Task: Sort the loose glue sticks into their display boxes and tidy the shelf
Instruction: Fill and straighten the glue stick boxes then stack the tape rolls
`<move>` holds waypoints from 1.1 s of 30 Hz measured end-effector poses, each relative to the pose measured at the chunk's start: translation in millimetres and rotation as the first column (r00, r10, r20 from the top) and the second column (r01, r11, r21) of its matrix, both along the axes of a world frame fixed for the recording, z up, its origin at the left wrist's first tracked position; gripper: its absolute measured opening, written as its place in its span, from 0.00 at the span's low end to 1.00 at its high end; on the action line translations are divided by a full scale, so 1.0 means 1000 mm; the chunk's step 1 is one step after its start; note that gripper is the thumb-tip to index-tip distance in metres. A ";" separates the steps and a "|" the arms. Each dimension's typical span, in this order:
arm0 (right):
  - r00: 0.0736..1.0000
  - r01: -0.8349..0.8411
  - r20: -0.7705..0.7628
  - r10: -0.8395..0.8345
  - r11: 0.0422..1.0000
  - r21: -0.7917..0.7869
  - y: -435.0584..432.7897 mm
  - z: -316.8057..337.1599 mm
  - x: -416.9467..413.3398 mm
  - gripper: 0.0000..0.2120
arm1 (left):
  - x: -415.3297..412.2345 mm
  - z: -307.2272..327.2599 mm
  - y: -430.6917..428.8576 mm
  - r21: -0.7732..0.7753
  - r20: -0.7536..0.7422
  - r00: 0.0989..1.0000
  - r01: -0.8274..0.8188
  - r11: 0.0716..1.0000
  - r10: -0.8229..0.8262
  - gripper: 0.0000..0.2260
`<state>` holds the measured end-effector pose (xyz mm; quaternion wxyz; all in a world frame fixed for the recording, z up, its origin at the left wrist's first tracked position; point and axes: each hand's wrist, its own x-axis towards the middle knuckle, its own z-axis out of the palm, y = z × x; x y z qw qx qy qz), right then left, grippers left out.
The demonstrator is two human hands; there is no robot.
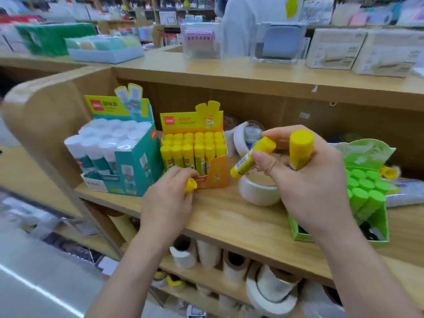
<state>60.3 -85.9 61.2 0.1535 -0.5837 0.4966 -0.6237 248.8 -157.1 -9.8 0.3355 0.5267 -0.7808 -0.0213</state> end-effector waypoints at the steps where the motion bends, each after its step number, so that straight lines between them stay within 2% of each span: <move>1: 1.000 -0.006 0.013 0.006 1.000 -0.012 -0.003 0.003 0.001 0.08 | 0.001 -0.001 0.006 -0.022 0.009 0.999 0.036 0.999 -0.036 0.14; 6: 1.000 0.016 -0.013 -0.017 0.999 -0.046 -0.015 0.013 0.001 0.11 | 0.006 -0.004 0.037 -0.082 0.030 0.993 0.116 0.990 -0.114 0.15; 9: 0.994 0.013 -0.108 -0.012 1.000 0.008 -0.022 0.011 0.003 0.10 | 0.007 -0.007 0.045 -0.078 0.028 0.991 0.131 0.988 -0.129 0.14; 11: 0.984 0.007 -0.177 0.001 0.999 0.040 -0.024 0.010 0.005 0.10 | 0.008 -0.004 0.045 -0.071 -0.018 0.990 0.140 0.988 -0.142 0.13; 13: 0.984 0.008 -0.181 -0.002 0.999 0.034 -0.023 0.012 0.004 0.10 | 0.009 0.002 0.045 -0.075 -0.080 0.986 0.140 0.987 -0.146 0.13; 16: 0.985 0.026 -0.173 -0.024 1.000 0.005 -0.020 0.018 0.000 0.11 | 0.007 0.012 0.045 -0.098 -0.131 0.977 0.154 0.983 -0.166 0.17; 18: 0.973 0.015 -0.232 -0.009 1.000 0.022 -0.018 0.020 -0.002 0.11 | 0.002 0.016 0.044 -0.089 -0.101 0.979 0.166 0.982 -0.175 0.20; 22: 0.911 0.008 -0.410 0.037 0.994 0.108 -0.019 0.016 -0.001 0.12 | -0.004 0.016 0.040 -0.022 -0.033 0.984 0.172 0.985 -0.173 0.25; 27: 0.780 0.033 -0.625 0.045 0.993 0.113 -0.025 0.004 0.003 0.15 | -0.002 0.011 0.038 -0.017 -0.069 0.973 0.219 0.976 -0.219 0.22; 29: 0.744 0.033 -0.666 0.052 0.993 0.114 -0.026 0.000 0.003 0.17 | -0.002 0.010 0.037 -0.011 -0.091 0.970 0.226 0.974 -0.226 0.21; 33: 0.733 0.023 -0.676 0.075 0.991 0.135 -0.026 0.004 0.001 0.15 | -0.002 0.012 0.035 -0.009 -0.091 0.965 0.245 0.969 -0.245 0.19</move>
